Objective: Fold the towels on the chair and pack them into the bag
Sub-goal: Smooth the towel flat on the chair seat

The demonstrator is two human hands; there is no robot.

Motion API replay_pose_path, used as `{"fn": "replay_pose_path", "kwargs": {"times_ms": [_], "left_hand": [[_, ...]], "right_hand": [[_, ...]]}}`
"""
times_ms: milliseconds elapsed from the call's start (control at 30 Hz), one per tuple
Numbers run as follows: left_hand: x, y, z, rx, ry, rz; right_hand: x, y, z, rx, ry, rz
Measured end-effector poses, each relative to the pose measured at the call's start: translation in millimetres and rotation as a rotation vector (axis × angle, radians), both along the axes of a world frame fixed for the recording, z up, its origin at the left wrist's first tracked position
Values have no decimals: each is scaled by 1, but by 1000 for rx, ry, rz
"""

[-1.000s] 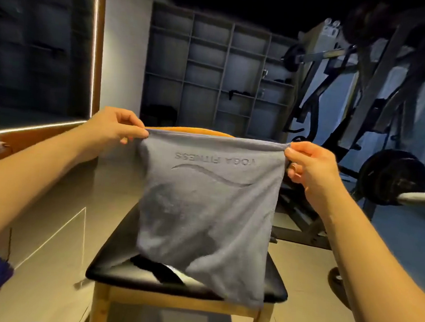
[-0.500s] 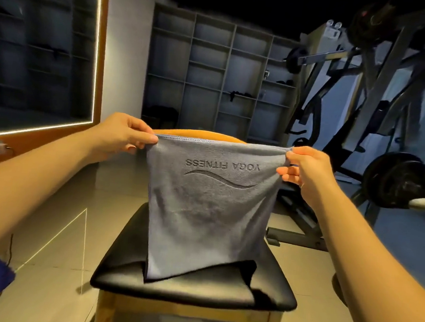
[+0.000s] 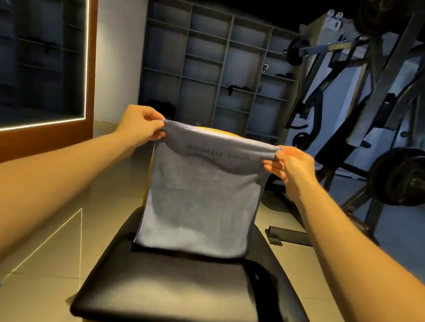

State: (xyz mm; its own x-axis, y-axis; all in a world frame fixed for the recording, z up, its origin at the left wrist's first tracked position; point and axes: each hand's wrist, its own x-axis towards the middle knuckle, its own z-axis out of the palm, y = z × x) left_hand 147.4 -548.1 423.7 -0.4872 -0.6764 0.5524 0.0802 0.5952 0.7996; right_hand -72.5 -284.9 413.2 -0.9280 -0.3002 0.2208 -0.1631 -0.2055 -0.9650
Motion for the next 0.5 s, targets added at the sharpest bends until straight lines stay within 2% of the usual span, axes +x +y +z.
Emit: {"fn": "replay_pose_path", "kwargs": {"times_ms": [100, 233, 367, 500], "left_hand": [[8, 10, 6, -63, 84, 13], [41, 30, -20, -204, 12, -6], [74, 49, -95, -210, -193, -28], [101, 66, -160, -126, -491, -124]], "right_hand": [[5, 9, 2, -101, 96, 73], [16, 34, -18, -121, 52, 97], [37, 63, -90, 59, -21, 161], [57, 89, -158, 255, -126, 209]]}}
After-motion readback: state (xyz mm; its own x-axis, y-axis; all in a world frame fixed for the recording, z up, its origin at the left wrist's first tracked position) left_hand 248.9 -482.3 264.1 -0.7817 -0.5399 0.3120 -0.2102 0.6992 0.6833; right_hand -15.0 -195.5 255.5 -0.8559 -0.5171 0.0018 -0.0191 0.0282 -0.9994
